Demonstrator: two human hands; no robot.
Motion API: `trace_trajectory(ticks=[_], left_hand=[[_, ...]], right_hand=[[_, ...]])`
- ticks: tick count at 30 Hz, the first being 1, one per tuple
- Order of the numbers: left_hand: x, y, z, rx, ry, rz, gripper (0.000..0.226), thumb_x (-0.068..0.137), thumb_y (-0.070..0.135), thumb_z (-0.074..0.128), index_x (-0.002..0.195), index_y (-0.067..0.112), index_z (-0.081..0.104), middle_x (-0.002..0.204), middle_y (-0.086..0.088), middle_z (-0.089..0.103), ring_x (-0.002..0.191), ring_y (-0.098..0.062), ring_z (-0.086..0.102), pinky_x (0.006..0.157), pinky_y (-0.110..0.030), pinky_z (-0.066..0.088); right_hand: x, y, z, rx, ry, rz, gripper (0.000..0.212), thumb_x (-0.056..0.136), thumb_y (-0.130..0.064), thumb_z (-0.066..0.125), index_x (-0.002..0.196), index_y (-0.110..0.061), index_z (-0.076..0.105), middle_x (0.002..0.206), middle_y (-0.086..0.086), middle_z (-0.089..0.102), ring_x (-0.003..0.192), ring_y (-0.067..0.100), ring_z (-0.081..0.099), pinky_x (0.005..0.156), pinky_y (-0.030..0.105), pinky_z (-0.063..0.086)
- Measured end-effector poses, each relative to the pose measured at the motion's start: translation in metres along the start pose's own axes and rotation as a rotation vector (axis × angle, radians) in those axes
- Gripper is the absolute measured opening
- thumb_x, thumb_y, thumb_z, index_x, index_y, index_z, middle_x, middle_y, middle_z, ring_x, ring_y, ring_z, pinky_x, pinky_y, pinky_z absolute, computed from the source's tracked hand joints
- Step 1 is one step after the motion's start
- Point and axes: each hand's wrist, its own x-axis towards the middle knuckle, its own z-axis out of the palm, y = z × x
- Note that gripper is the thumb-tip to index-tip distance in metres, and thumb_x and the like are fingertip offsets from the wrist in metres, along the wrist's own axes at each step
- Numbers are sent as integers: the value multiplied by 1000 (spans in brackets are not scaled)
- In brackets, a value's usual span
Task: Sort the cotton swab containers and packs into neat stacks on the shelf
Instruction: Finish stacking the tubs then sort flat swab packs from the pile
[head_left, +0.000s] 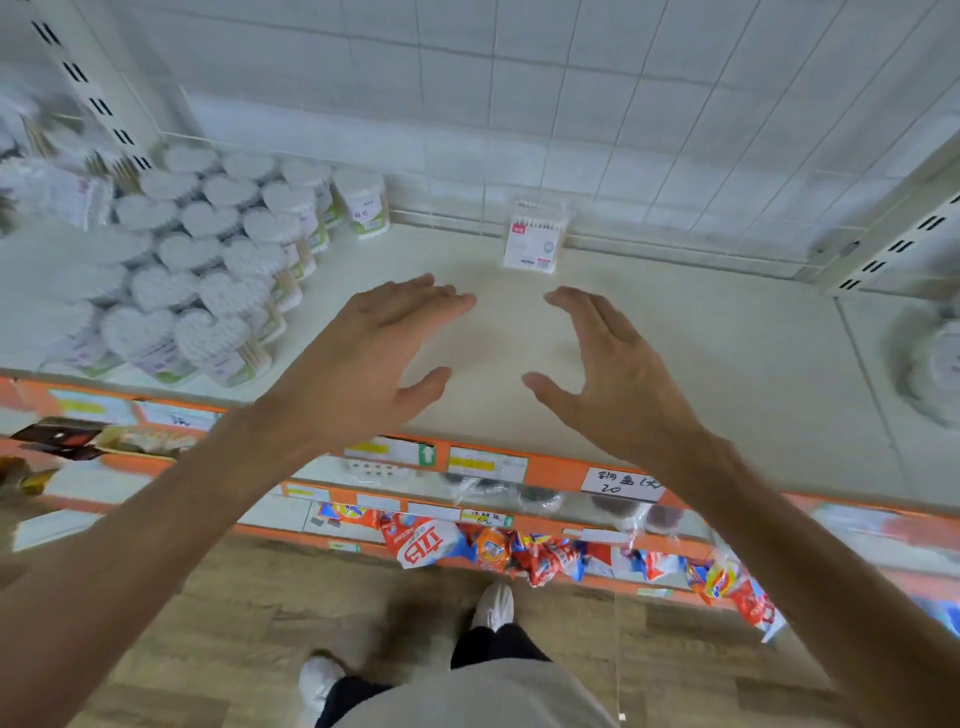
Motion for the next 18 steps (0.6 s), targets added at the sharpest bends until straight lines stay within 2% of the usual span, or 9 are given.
trace_trajectory(ticks=[4,7,10,13,15,17,18], left_hand=[[-59,-17,-25,46,-6,46,59,93,43,52,145,17,51,149,-9,49,145,-26,37,117,-44,31],[-114,-47,-53,79,-2,-11,61,92,50,52,147,23,49,154,-9,44,149,-28,30,117,-49,31],[-179,-77,-89,127,22,-101,63,91,52,54,147,23,49,154,-8,44,149,-29,29,116,-54,31],[-251,-107,-124,163,35,-213,65,92,55,53,148,23,48,154,-9,43,150,-30,28,117,-55,31],[-298,-124,-143,196,2,-316,69,92,61,50,153,30,39,158,-8,38,151,-31,23,119,-57,25],[-339,-137,-158,207,-29,-437,73,90,70,41,155,40,29,161,-4,31,153,-28,16,118,-51,15],[-355,-142,-162,209,-37,-469,73,90,73,38,155,43,25,162,-3,29,154,-27,13,118,-50,15]], right_hand=[[-7,-62,27,-17,-24,-67,73,87,-37,72,148,-13,39,154,7,41,140,25,40,115,38,35],[-1,-121,59,-54,-45,-202,75,88,-40,70,149,-10,39,157,11,37,146,28,34,117,44,35],[8,-187,89,-79,-87,-316,76,90,-40,68,152,-10,36,163,12,26,152,27,20,119,40,25],[15,-253,120,-66,-90,-411,77,88,-40,68,151,-10,36,163,13,26,153,28,20,118,40,25],[18,-291,139,-58,-120,-470,79,87,-41,68,152,-10,35,163,13,26,153,29,20,119,43,27],[24,-321,152,-65,-154,-509,81,89,-43,69,155,-14,30,165,10,21,154,27,15,121,44,24],[27,-333,157,-76,-170,-520,82,89,-44,68,156,-15,28,166,9,18,154,26,13,121,44,22]])
